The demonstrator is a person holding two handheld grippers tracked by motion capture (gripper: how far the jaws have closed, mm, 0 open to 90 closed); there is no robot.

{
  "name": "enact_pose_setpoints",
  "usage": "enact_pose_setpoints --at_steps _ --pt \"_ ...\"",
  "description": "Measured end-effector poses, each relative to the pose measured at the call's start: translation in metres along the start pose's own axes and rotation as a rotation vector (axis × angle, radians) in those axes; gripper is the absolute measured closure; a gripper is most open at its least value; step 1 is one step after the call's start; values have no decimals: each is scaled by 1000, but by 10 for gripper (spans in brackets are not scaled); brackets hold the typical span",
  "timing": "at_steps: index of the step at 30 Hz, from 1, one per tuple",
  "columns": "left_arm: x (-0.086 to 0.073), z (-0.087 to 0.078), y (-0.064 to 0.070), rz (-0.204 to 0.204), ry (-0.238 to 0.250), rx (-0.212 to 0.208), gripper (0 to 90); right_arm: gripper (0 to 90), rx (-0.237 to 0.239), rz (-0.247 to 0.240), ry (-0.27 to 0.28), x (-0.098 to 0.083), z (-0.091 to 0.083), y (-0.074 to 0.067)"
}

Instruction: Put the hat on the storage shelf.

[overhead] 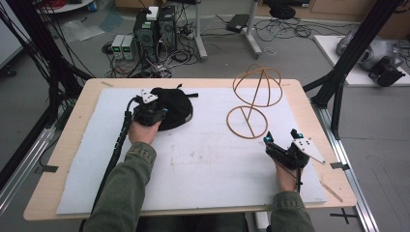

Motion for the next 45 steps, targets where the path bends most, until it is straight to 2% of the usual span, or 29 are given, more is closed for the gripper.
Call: enact_pose_setpoints --at_steps 3,6,8,9,10,13,15,19,20,22,25,27,31,35,41,45 --pt "-1 0 -1 -13 -1 -28 659 77 1 -5 0 0 0 0" --pt "-1 -1 -1 -9 -6 -47 767 77 1 -3 -1 0 0 0" --pt "-1 -2 -1 -23 -14 -49 856 77 2 -2 -4 -1 1 0" --pt "-1 -2 0 -34 -14 -54 868 77 1 -5 -4 -1 1 0" --pt "-1 -2 0 -39 -12 -61 875 77 3 -1 -8 -1 0 -1" --pt "0 -4 1 12 3 -50 881 77 4 -2 -8 -1 0 -1" --pt "1 -5 2 28 18 -51 882 77 4 -9 -6 -1 0 0" --pt "3 -5 5 40 28 -62 883 77 6 -7 -8 -1 0 -1" --pt "3 -6 5 37 31 -60 883 77 8 -7 -7 -1 0 -1" --pt "4 -7 6 24 34 -85 882 77 8 -6 -8 -1 0 -1" --pt "7 -10 7 33 52 -86 883 77 5 -3 -8 -1 -1 -1" --pt "11 -13 6 40 67 -82 883 77 5 -4 -6 0 -1 -1" --pt "24 -26 4 27 135 -62 882 77 7 -11 -5 0 -1 -1" --pt "40 -43 7 25 217 -79 883 77 7 -10 -1 0 -2 -1" --pt "53 -60 8 27 284 -84 882 77 15 -4 -3 0 -3 -2" --pt "62 -72 12 42 335 -91 882 77 23 -5 -3 0 -2 -4"
Point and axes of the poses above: each handheld gripper's, and its own axes: z roughly forward along the jaws, x roughly out of its top, y roughly to its right, the point moved 9 cm from there along z, roughly forward along the jaws, and after that the axes turned 4 degrees about x, right-handed, at the moved point
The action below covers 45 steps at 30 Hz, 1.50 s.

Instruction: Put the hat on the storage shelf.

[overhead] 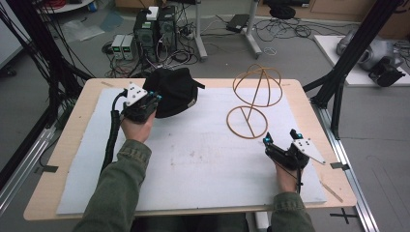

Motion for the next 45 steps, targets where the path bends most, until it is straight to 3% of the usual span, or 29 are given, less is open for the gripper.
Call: enact_pose_setpoints --at_steps 15,24,29,35,42,45 --pt "44 -19 2 8 144 -15 881 77 -17 -2 5 2 -2 7" --pt "78 -29 21 30 234 -57 882 77 -16 -1 6 1 -1 6" --pt "95 -27 35 41 269 -80 881 77 -16 -5 10 2 -1 6" --pt "105 -19 47 52 278 -108 882 77 -13 -6 9 2 -2 6" --pt "119 -9 57 40 305 -120 882 77 -7 5 9 2 -2 5" --pt "125 -4 62 7 328 -136 882 77 -9 3 13 2 -2 5"
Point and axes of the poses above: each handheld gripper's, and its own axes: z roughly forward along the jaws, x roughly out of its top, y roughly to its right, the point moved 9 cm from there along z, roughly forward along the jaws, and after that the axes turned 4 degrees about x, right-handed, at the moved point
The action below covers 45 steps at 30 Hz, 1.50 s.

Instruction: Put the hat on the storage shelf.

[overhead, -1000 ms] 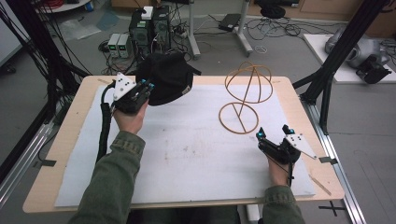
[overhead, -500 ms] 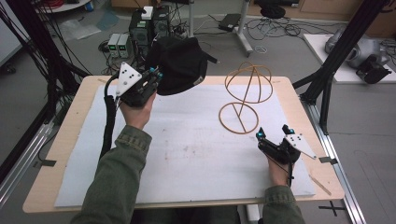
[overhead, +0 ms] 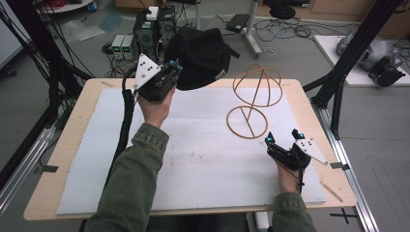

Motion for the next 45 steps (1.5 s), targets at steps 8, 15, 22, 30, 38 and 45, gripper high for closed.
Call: enact_pose_setpoints --at_steps 8,15,22,30,38,45 --pt "1 17 18 1 5 -46 881 77 11 -6 -4 0 0 -2" --pt "2 35 34 -24 19 -89 882 77 11 0 -1 0 -1 -1" --pt "5 56 58 -22 24 -138 882 78 -9 -43 12 2 -2 -1" --pt "4 77 87 -51 35 -192 881 78 -13 -41 35 5 -3 -1" --pt "8 95 114 -42 30 -249 882 78 -18 -33 41 7 -5 1" --pt "5 105 125 -24 -27 -284 882 78 -21 -32 44 7 -5 2"
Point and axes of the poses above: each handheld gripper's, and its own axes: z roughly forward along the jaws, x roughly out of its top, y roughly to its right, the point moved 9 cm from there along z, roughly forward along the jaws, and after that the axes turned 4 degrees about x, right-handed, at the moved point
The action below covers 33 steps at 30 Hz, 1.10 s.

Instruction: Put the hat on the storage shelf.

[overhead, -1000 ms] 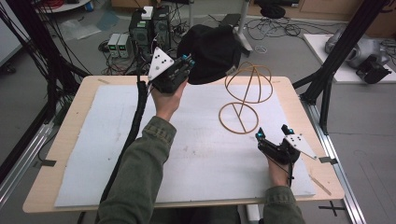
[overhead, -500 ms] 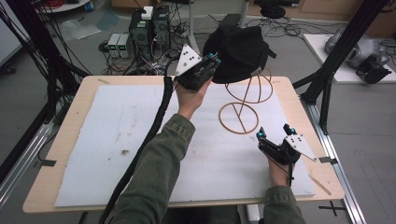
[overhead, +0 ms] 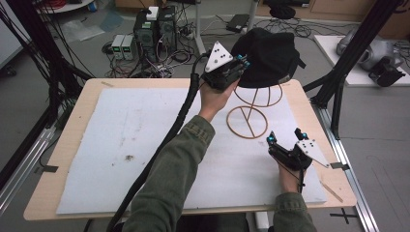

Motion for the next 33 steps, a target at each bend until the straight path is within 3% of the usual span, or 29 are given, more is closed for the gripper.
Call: enact_pose_setpoints --at_steps 4,8,14,19,24,27,29,33 --pt "-6 3 2 -4 -46 -19 882 78 -1 1 0 0 0 0" --pt "-19 12 3 -22 -142 -50 881 78 5 6 -3 -1 1 -1" --pt "-39 23 8 -26 -232 -66 881 78 8 2 3 0 0 -1" --pt "-42 23 8 -41 -258 -72 879 78 14 36 2 0 -1 0" --pt "-45 21 7 -49 -307 -89 877 78 11 33 4 0 0 0" --pt "-47 22 7 -65 -303 -88 861 78 16 30 4 0 0 -2" --pt "-48 24 9 -54 -302 -83 846 78 15 33 3 0 0 -2" --pt "-53 27 12 -67 -298 -77 753 78 14 39 12 2 -1 -1"
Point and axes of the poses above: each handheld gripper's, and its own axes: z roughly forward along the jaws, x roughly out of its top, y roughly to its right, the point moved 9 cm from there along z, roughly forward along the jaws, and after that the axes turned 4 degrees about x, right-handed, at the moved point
